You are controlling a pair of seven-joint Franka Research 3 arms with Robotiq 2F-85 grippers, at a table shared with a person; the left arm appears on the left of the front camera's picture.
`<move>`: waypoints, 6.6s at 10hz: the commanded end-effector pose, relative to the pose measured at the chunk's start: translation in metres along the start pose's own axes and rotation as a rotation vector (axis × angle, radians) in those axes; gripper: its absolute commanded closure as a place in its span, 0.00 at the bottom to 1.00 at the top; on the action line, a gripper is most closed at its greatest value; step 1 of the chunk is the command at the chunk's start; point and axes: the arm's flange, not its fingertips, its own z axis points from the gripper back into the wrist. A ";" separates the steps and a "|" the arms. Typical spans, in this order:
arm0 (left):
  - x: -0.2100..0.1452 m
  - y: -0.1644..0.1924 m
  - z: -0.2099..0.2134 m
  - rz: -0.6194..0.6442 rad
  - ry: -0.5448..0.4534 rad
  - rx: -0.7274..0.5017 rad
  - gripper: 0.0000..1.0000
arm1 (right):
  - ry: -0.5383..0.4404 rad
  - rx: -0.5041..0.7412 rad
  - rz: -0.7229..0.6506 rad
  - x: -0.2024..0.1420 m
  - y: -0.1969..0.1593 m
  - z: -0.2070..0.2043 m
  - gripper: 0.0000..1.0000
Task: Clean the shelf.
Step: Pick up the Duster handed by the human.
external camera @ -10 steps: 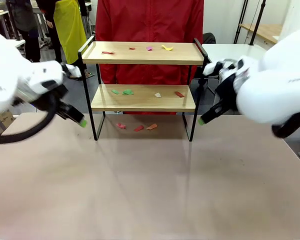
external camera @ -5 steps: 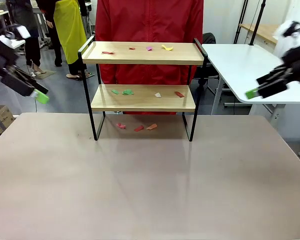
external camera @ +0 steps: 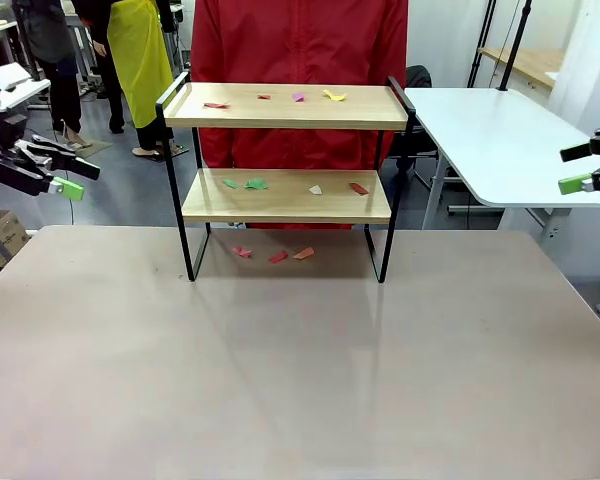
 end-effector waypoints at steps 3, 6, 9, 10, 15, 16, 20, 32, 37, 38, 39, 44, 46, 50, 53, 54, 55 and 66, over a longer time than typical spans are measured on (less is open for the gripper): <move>-0.009 0.003 0.022 0.030 -0.103 0.051 0.00 | -0.101 -0.009 -0.067 -0.033 -0.038 -0.015 0.00; -0.011 0.005 0.012 0.018 -0.046 0.019 0.00 | -0.055 -0.005 -0.038 -0.017 -0.015 -0.009 0.00; -0.011 0.006 0.010 0.022 -0.053 0.018 0.00 | -0.039 0.012 -0.078 -0.021 -0.015 -0.016 0.00; -0.020 0.024 0.024 0.026 -0.102 0.042 0.00 | -0.088 0.027 -0.070 -0.029 -0.034 -0.005 0.00; -0.070 0.071 0.053 -0.057 -0.317 -0.083 0.00 | -0.279 0.076 -0.002 -0.071 -0.072 0.004 0.00; -0.078 0.077 0.056 -0.078 -0.355 -0.089 0.00 | -0.300 0.089 -0.016 -0.079 -0.082 0.002 0.00; -0.107 0.113 0.059 -0.094 -0.453 -0.181 0.00 | -0.398 0.101 -0.006 -0.102 -0.114 0.005 0.00; -0.117 0.125 0.062 -0.146 -0.534 -0.197 0.00 | -0.433 0.111 -0.021 -0.115 -0.133 0.007 0.00; -0.127 0.127 0.063 -0.086 -0.495 -0.180 0.00 | -0.409 0.109 -0.037 -0.118 -0.127 0.006 0.00; -0.127 0.127 0.063 -0.086 -0.495 -0.180 0.00 | -0.409 0.109 -0.037 -0.118 -0.127 0.006 0.00; -0.127 0.127 0.063 -0.086 -0.495 -0.180 0.00 | -0.409 0.109 -0.037 -0.118 -0.127 0.006 0.00; -0.127 0.127 0.063 -0.086 -0.495 -0.180 0.00 | -0.409 0.109 -0.037 -0.118 -0.127 0.006 0.00; -0.127 0.127 0.063 -0.086 -0.495 -0.180 0.00 | -0.409 0.109 -0.037 -0.118 -0.127 0.006 0.00; -0.127 0.127 0.063 -0.086 -0.495 -0.180 0.00 | -0.409 0.109 -0.037 -0.118 -0.127 0.006 0.00; -0.127 0.127 0.063 -0.086 -0.495 -0.180 0.00 | -0.409 0.109 -0.037 -0.118 -0.127 0.006 0.00; -0.127 0.127 0.063 -0.086 -0.495 -0.180 0.00 | -0.409 0.109 -0.037 -0.118 -0.127 0.006 0.00; -0.127 0.127 0.063 -0.086 -0.495 -0.180 0.00 | -0.409 0.109 -0.037 -0.118 -0.127 0.006 0.00; 0.170 0.075 0.098 0.553 -0.035 0.112 0.00 | -0.409 0.109 -0.037 -0.118 -0.127 0.006 0.00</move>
